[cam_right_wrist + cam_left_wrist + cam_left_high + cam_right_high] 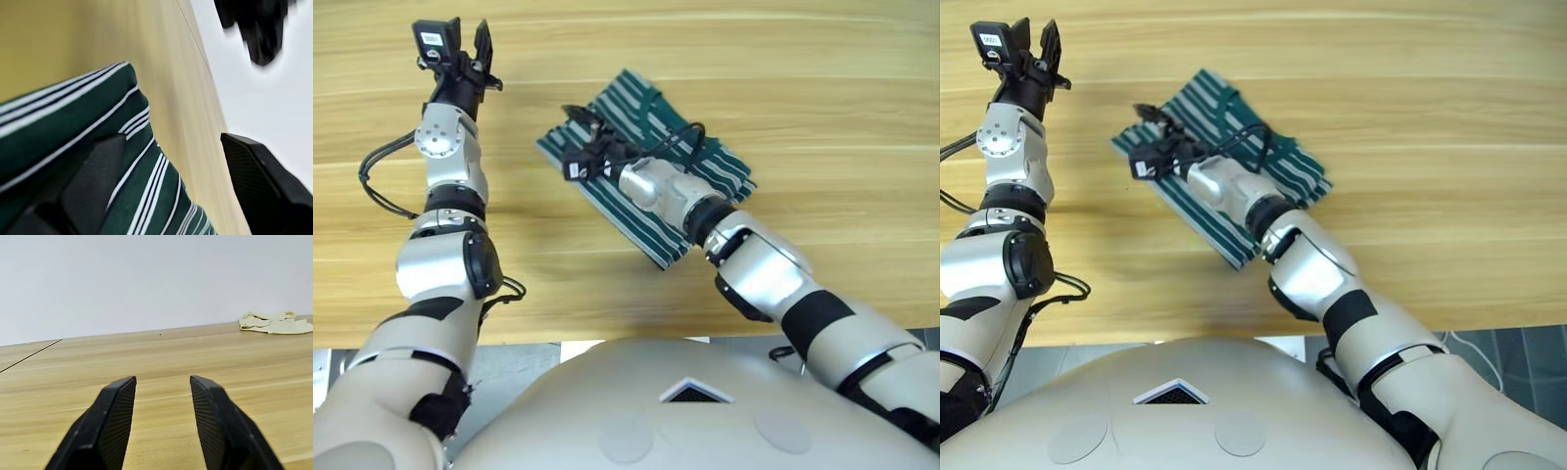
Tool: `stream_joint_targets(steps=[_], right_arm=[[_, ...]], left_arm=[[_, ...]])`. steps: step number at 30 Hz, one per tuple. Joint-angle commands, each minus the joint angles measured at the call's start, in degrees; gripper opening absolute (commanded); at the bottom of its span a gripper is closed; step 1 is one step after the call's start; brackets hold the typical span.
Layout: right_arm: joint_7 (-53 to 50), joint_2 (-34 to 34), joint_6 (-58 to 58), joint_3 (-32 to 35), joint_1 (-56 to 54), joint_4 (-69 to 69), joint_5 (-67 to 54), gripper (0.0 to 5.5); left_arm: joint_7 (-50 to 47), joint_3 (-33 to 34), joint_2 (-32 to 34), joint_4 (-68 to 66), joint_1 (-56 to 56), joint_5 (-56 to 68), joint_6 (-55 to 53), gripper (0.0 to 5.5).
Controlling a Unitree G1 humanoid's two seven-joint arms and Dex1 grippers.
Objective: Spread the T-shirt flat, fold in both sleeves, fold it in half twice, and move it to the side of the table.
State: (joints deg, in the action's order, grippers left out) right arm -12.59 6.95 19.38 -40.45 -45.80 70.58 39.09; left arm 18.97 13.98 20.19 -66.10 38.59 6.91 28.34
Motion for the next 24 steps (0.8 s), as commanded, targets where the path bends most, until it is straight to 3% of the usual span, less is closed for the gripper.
stream_joint_targets(steps=[1, 13, 17, 21, 24], right_arm=[[-3.39, 0.82, -6.28, 5.71, -1.60, 5.67, -3.73, 3.59], [-14.46, -0.57, -12.36, 23.79, -5.65, 4.98, -16.22, 3.59], [-9.12, -2.01, 2.02, 27.98, -4.32, -1.69, -21.28, 3.59], [1.54, -11.98, 13.02, 23.18, 4.60, -13.92, -17.24, 3.59], [14.49, -25.99, 20.21, 18.20, 15.26, -25.42, -13.87, 3.59]], left_arm=[[-0.46, -0.60, -0.62, -0.83, 0.93, -0.67, -0.08, 2.05], [-1.19, -0.90, -1.30, -0.87, -0.03, -1.33, 0.84, 2.05], [-1.55, -1.11, -1.45, -0.54, -0.57, -1.41, 1.22, 2.05], [-1.38, -1.50, -1.85, 0.17, -1.31, -1.35, 1.94, 2.05], [-1.23, -2.11, -2.24, 1.15, -2.09, -1.49, 2.75, 2.05]])
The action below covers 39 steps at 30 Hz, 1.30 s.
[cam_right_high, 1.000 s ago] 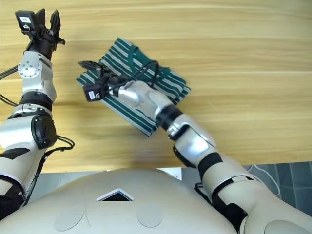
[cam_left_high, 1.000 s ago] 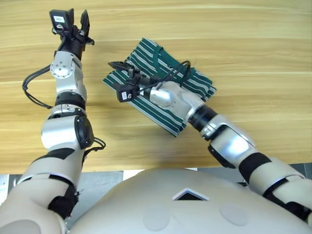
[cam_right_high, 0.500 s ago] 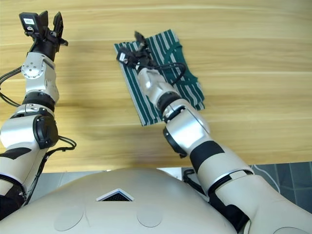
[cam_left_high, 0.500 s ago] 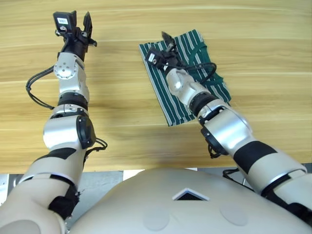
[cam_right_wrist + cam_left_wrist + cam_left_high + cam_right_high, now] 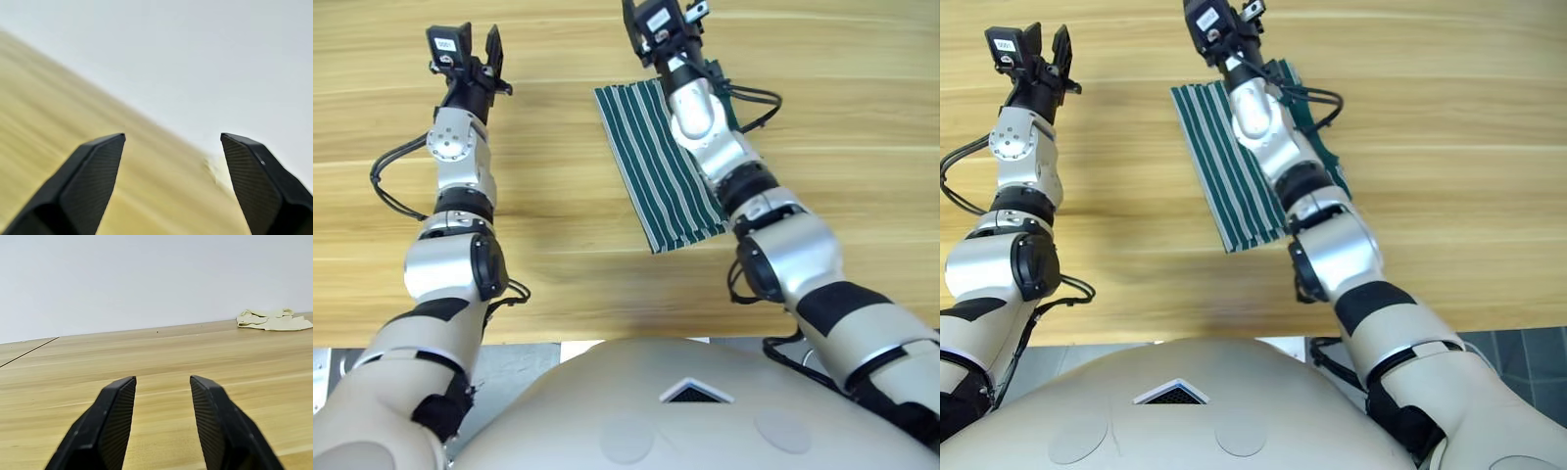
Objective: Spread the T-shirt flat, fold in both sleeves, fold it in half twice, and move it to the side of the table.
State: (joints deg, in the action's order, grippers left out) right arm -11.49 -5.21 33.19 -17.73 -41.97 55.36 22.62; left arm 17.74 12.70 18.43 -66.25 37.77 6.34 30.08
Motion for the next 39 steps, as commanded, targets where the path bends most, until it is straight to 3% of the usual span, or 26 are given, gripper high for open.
stream_joint_targets(steps=[1, 4, 9, 19, 24, 33, 37, 39], right_arm=[[18.53, -18.89, 8.37, -4.32, 15.25, -14.84, 0.70, 3.59], [30.07, -29.90, 10.62, -2.98, 24.83, -26.49, -5.45, 3.59], [37.82, -35.30, 8.93, -2.76, 31.67, -34.34, -6.96, 3.59], [43.28, -32.40, 8.71, -11.27, 36.66, -37.36, 0.41, 3.59], [44.83, -28.79, 6.49, -10.58, 39.79, -51.21, -13.57, 3.59], [43.28, -24.59, 3.62, -7.50, 38.85, -50.98, -13.09, 3.59], [44.59, -26.90, 3.88, -4.15, 40.46, -55.97, -17.04, 3.59], [47.64, -33.35, 4.35, -0.61, 43.67, -59.35, -19.77, 3.65]], left_arm=[[0.01, -1.08, -0.69, 1.63, -1.54, -1.05, 1.34, 2.05], [-0.38, -1.84, -1.21, 2.16, -2.10, -1.52, 1.96, 2.05], [-0.63, -1.84, -1.29, 2.29, -2.45, -1.55, 1.84, 2.05], [-0.53, -1.85, -1.11, 2.42, -2.81, -1.68, 1.60, 2.05], [-0.42, -1.96, -1.41, 2.72, -2.67, -1.82, 1.53, 2.05], [1.92, -3.24, -1.98, 3.40, -3.15, -2.30, 3.03, 2.05], [13.91, -5.87, -1.86, 11.99, -8.89, 0.45, 9.64, 2.05], [26.70, -10.45, 1.35, 25.47, -17.09, 5.21, 13.33, 2.20]])
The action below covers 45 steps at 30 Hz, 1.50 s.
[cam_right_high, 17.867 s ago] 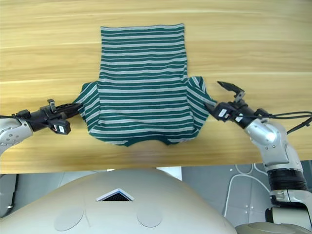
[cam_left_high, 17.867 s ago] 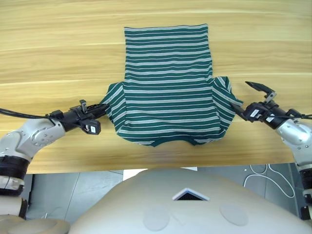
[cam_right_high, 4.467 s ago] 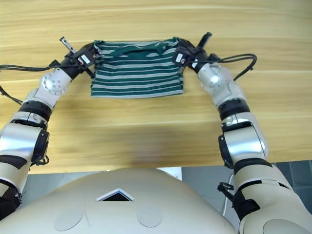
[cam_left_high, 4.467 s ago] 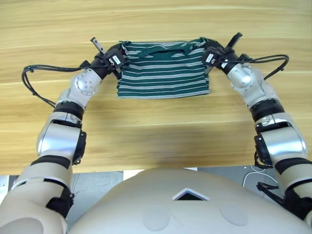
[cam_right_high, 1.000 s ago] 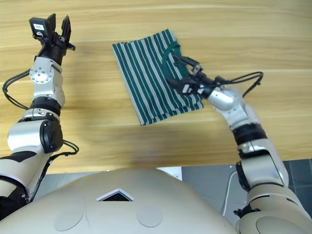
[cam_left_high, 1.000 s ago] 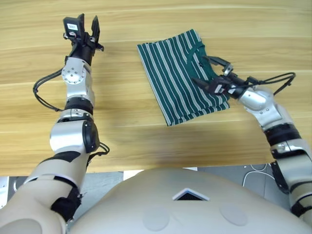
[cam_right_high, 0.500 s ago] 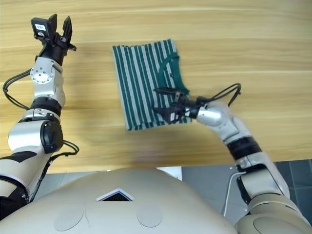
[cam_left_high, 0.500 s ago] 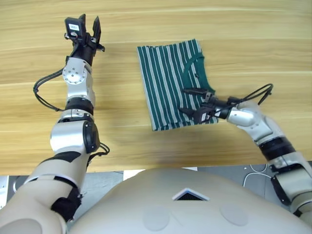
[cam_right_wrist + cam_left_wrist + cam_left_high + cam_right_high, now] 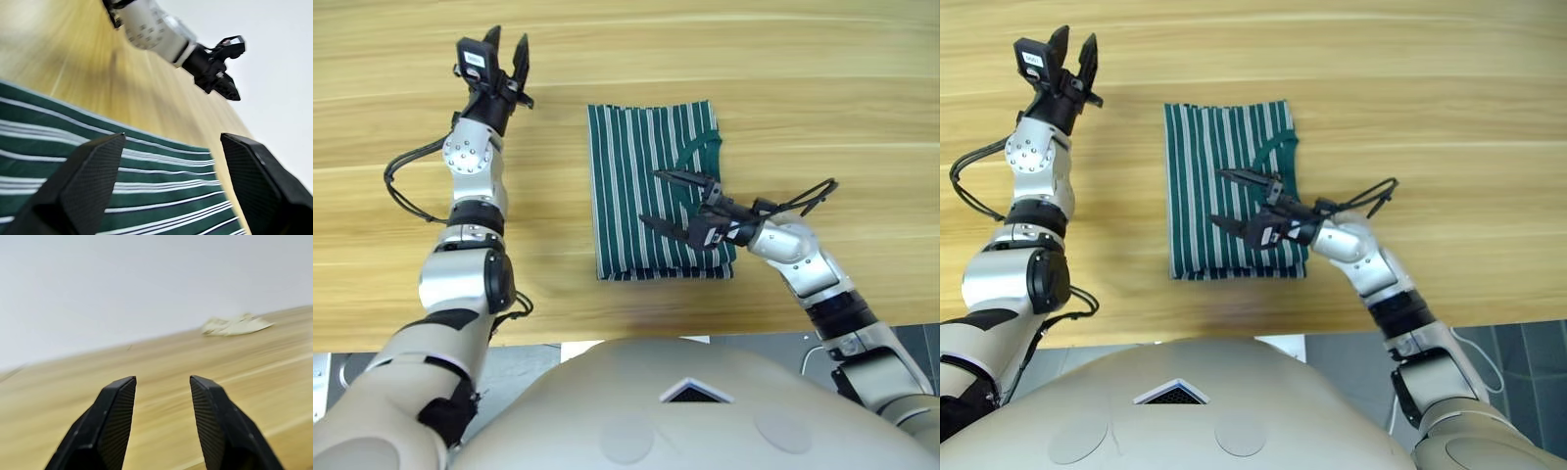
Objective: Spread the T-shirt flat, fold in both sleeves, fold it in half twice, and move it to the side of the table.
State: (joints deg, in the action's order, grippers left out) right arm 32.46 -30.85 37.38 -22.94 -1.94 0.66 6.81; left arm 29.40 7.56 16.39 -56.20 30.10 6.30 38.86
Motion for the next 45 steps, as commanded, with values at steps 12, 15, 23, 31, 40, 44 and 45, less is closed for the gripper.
stream_joint_targets(steps=[12, 15, 23, 31, 40, 44, 45], right_arm=[[14.44, -32.56, 4.94, 19.15, 29.58, -15.31, -2.19, 3.65], [13.55, -29.85, 3.56, 16.70, 28.10, -13.63, 3.23, 3.65], [10.47, -25.03, 0.65, 14.36, 24.78, -9.52, 9.76, 3.65], [9.36, -25.08, 0.41, 13.60, 24.37, -9.60, 10.57, 3.65], [9.39, -23.59, -0.99, 11.18, 22.54, -10.07, 12.12, 3.65], [9.34, -23.44, -1.87, 10.54, 21.91, -10.24, 12.22, 3.65], [9.28, -23.40, -2.06, 10.44, 21.78, -10.19, 12.22, 3.65]], left_arm=[[38.30, -14.38, 29.51, 62.36, -45.31, 8.11, 3.66, 4.05], [36.33, -15.76, 29.08, 64.82, -47.98, 1.72, 6.10, 4.49], [29.29, -19.14, 28.19, 59.11, -47.01, -13.41, 11.25, 4.53], [23.23, -20.53, 29.46, 55.70, -44.08, -21.75, 11.21, 4.53], [17.46, -23.66, 29.86, 50.98, -40.35, -28.55, 12.04, 4.53], [16.28, -25.28, 30.67, 50.83, -39.38, -29.48, 11.91, 4.53], [16.23, -25.77, 30.80, 50.94, -39.26, -29.45, 11.85, 4.53]])
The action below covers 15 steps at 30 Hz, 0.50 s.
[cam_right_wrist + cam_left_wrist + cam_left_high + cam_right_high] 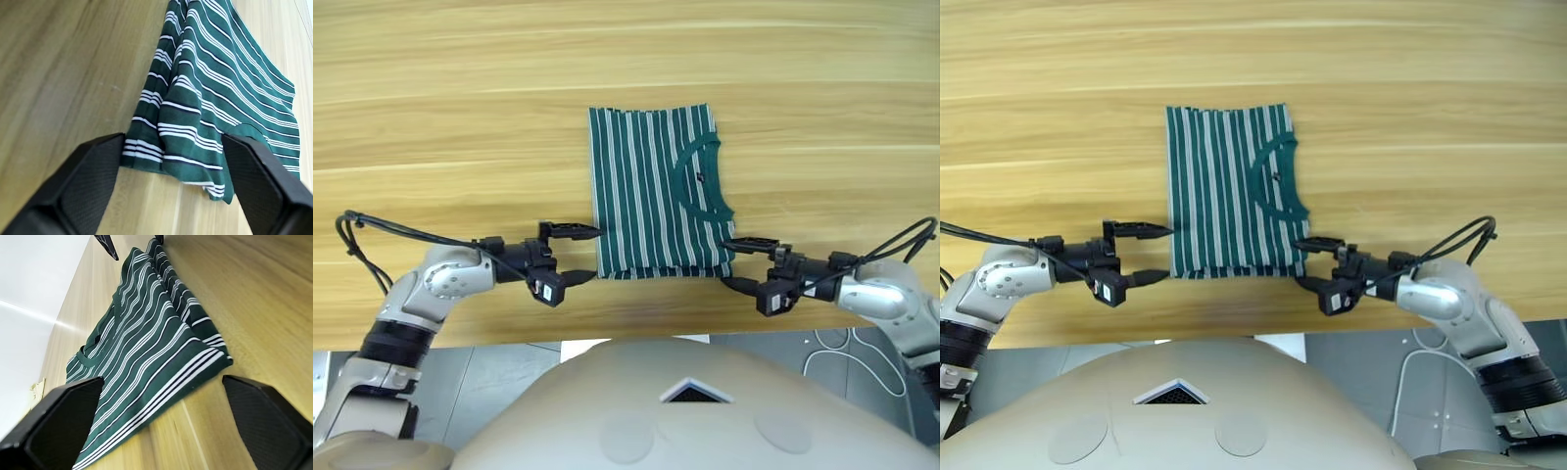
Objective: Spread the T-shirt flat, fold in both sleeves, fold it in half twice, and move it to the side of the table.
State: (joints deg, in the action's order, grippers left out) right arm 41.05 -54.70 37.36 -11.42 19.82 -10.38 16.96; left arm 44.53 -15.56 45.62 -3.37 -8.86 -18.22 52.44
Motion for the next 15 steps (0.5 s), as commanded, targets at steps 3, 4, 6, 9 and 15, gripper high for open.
stream_joint_targets(steps=[3, 4, 6, 9, 15], right_arm=[[0.67, 0.42, -2.60, -1.17, -0.20, 0.79, 2.06, 3.65], [0.66, 0.39, -2.75, -1.17, -0.30, 0.85, 2.06, 3.49], [0.54, 0.47, -3.10, -1.22, -0.42, 0.98, 2.21, 3.22], [0.53, 0.53, -4.03, -1.21, -0.39, 0.94, 2.33, 2.79], [0.63, 0.80, -5.35, -1.63, -0.63, 0.71, 2.07, 1.66]], left_arm=[[1.06, -3.98, 2.18, -1.46, -0.23, -4.50, -1.69, 4.53], [0.82, -4.37, 2.20, -1.55, -0.05, -4.71, -1.69, 4.55], [0.37, -5.20, 2.04, -1.93, 0.52, -5.26, -1.58, 4.55], [-0.09, -6.41, 2.32, -2.38, 1.02, -5.71, -1.35, 4.55], [-1.00, -7.75, 2.81, -3.22, 1.79, -5.98, -1.06, 3.63]])
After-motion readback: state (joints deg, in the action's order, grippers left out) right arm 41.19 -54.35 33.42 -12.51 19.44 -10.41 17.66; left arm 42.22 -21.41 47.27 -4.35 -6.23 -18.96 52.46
